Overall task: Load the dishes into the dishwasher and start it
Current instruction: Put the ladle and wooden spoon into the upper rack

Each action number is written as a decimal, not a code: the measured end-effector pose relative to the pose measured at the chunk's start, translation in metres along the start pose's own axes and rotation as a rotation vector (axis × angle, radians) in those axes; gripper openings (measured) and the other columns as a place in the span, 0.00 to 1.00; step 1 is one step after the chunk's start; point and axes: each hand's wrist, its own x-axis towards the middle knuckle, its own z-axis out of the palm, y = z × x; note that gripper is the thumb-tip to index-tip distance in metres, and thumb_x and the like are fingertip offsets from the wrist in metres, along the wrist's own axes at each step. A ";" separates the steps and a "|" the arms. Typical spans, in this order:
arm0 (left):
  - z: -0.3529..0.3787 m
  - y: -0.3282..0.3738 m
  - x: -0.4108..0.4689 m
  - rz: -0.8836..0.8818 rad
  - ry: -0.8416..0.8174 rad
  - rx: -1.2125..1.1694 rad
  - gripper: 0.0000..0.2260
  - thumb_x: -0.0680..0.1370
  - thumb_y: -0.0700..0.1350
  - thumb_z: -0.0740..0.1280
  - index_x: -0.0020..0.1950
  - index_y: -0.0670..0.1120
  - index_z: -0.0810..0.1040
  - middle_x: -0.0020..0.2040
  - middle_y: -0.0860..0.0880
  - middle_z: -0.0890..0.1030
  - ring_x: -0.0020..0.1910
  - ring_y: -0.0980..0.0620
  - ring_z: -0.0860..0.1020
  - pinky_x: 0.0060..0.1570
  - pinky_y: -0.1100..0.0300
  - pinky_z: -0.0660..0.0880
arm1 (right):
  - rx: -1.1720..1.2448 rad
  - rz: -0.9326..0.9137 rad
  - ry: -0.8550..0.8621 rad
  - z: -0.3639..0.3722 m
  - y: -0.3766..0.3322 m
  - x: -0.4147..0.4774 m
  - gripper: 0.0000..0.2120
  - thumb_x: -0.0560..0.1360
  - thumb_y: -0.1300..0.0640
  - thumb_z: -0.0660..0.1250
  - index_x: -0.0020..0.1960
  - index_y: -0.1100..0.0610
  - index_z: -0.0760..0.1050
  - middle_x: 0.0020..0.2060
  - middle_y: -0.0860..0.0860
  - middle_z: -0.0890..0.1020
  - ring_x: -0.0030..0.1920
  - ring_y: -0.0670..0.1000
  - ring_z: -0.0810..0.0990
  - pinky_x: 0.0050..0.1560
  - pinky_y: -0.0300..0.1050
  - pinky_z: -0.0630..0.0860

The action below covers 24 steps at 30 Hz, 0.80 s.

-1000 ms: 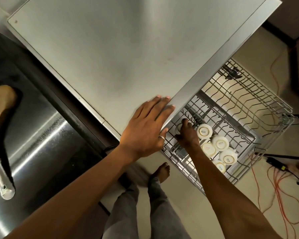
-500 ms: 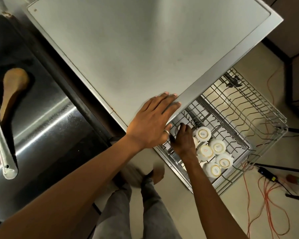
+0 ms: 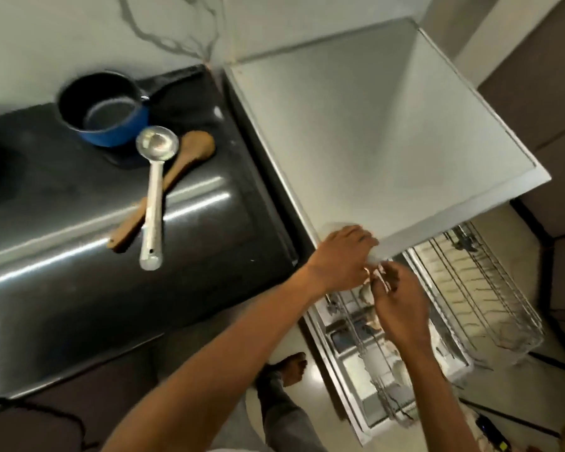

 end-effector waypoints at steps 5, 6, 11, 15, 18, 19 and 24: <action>-0.061 -0.044 -0.117 -0.228 0.258 -0.194 0.20 0.81 0.54 0.66 0.70 0.48 0.75 0.67 0.49 0.79 0.67 0.49 0.74 0.65 0.55 0.72 | 0.090 -0.016 -0.019 0.017 -0.075 -0.019 0.14 0.78 0.55 0.68 0.63 0.52 0.75 0.55 0.48 0.81 0.53 0.49 0.82 0.52 0.47 0.79; -0.071 -0.058 -0.139 -0.279 0.301 -0.197 0.19 0.81 0.54 0.66 0.68 0.48 0.77 0.65 0.50 0.80 0.65 0.50 0.76 0.64 0.58 0.72 | 0.093 -0.036 -0.044 0.026 -0.091 -0.022 0.13 0.78 0.54 0.68 0.63 0.52 0.76 0.54 0.48 0.82 0.51 0.47 0.82 0.50 0.43 0.77; -0.106 -0.132 -0.229 -0.610 0.522 -0.208 0.16 0.79 0.57 0.66 0.64 0.52 0.78 0.61 0.54 0.82 0.61 0.51 0.79 0.60 0.50 0.77 | 0.119 -0.149 -0.244 0.097 -0.174 -0.040 0.13 0.78 0.54 0.70 0.62 0.53 0.77 0.53 0.46 0.83 0.44 0.33 0.80 0.49 0.32 0.78; -0.123 -0.156 -0.245 -0.778 0.596 -0.098 0.16 0.80 0.55 0.64 0.63 0.49 0.75 0.58 0.49 0.79 0.55 0.44 0.79 0.47 0.46 0.78 | 0.128 -0.209 -0.326 0.137 -0.221 -0.059 0.14 0.78 0.53 0.70 0.63 0.52 0.76 0.54 0.44 0.82 0.47 0.31 0.80 0.46 0.24 0.73; -0.131 -0.160 -0.230 -0.864 0.546 0.014 0.19 0.79 0.58 0.65 0.64 0.46 0.74 0.55 0.47 0.79 0.52 0.43 0.80 0.44 0.48 0.77 | 0.096 -0.238 -0.346 0.151 -0.242 -0.071 0.16 0.79 0.50 0.69 0.66 0.49 0.74 0.55 0.42 0.81 0.50 0.35 0.81 0.50 0.30 0.77; -0.131 -0.162 -0.224 -0.900 0.504 0.051 0.21 0.78 0.59 0.66 0.63 0.45 0.74 0.55 0.46 0.79 0.51 0.42 0.81 0.44 0.48 0.78 | 0.079 -0.243 -0.345 0.154 -0.246 -0.073 0.17 0.79 0.50 0.69 0.66 0.49 0.73 0.55 0.42 0.81 0.50 0.36 0.81 0.51 0.32 0.77; -0.124 -0.169 -0.206 -0.995 0.196 0.303 0.23 0.79 0.56 0.65 0.60 0.37 0.72 0.48 0.38 0.80 0.43 0.36 0.82 0.42 0.43 0.80 | 0.042 -0.217 -0.291 0.157 -0.248 -0.072 0.16 0.79 0.51 0.69 0.66 0.49 0.74 0.53 0.41 0.81 0.49 0.35 0.80 0.45 0.25 0.74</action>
